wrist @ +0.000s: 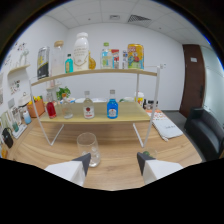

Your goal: Make me a cup of Mojito.

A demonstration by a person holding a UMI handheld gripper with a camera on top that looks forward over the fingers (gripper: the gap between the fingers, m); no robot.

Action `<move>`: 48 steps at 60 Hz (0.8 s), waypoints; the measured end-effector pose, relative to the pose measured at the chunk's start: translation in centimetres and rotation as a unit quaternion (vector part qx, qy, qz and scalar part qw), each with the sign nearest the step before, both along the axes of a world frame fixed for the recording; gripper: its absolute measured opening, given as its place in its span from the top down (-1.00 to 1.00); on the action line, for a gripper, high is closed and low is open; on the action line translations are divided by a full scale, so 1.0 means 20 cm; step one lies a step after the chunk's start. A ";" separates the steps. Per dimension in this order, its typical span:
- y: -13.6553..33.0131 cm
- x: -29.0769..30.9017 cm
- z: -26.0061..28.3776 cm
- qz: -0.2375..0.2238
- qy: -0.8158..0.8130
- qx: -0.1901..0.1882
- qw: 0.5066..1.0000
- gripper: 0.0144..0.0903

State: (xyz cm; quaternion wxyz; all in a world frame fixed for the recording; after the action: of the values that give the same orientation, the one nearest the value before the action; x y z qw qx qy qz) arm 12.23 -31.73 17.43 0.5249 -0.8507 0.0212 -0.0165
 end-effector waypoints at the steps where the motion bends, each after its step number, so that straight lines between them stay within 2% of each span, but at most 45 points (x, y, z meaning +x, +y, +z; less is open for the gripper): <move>1: -0.01 -0.03 0.00 0.000 0.002 0.003 1.000 -0.90; 6: -0.05 -0.16 -0.02 -0.001 0.013 0.003 1.000 -0.89; 15: -0.09 -0.34 -0.10 0.011 0.029 -0.017 0.999 -0.89; 22: -0.04 -0.41 -0.06 0.020 0.024 -0.009 0.999 -0.90; 40: 0.44 -0.45 0.20 0.041 0.007 0.034 0.999 -0.89; 48: 0.68 -0.43 0.23 0.042 0.010 0.038 0.998 -0.89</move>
State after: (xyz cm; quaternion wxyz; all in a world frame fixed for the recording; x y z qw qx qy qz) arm 3.63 -18.15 22.08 0.5573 -0.8302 -0.0086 0.0149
